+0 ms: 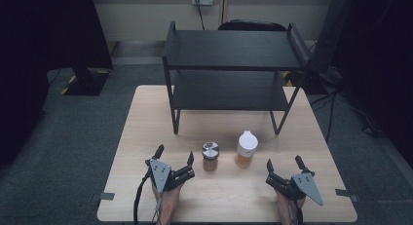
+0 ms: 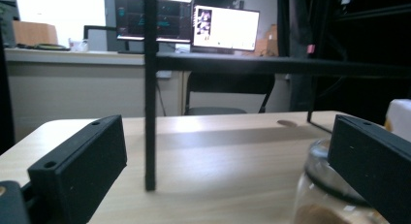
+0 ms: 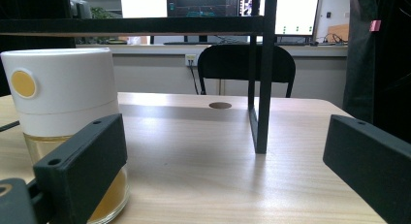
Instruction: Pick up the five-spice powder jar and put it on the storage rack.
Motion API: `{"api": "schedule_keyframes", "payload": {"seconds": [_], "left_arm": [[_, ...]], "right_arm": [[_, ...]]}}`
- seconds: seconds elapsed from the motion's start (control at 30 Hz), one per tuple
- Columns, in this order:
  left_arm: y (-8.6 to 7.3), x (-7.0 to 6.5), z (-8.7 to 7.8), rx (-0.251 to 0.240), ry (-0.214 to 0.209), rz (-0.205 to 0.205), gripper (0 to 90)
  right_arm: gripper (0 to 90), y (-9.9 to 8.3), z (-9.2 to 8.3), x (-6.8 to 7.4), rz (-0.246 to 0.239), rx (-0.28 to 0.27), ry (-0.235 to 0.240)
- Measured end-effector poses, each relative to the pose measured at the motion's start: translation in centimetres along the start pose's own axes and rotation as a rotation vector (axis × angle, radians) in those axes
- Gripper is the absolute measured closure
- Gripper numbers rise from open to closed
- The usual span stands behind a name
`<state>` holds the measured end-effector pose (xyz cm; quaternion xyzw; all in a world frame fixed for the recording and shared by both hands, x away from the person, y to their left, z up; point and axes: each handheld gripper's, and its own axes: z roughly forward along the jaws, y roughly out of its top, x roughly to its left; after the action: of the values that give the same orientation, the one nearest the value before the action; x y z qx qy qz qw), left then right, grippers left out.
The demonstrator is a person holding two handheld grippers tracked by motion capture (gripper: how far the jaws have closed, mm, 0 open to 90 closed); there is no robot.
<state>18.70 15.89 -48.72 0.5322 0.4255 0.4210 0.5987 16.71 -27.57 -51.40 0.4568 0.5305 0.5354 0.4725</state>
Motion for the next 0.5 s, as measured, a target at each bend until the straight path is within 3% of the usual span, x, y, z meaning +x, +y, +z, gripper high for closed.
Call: {"api": "schedule_keyframes", "payload": {"seconds": [0.27, 0.5], "left_arm": [[0.8, -1.2, 1.4, -0.001, -0.054, 0.004, 0.0], [0.7, -2.6, 2.6, 0.011, -0.081, 0.035, 0.4]], "right_arm": [[0.4, 0.0, 0.0, 0.0, 0.0, -0.001, 0.0], [0.4, 0.0, 0.0, 0.0, 0.0, -0.002, 0.0]]}}
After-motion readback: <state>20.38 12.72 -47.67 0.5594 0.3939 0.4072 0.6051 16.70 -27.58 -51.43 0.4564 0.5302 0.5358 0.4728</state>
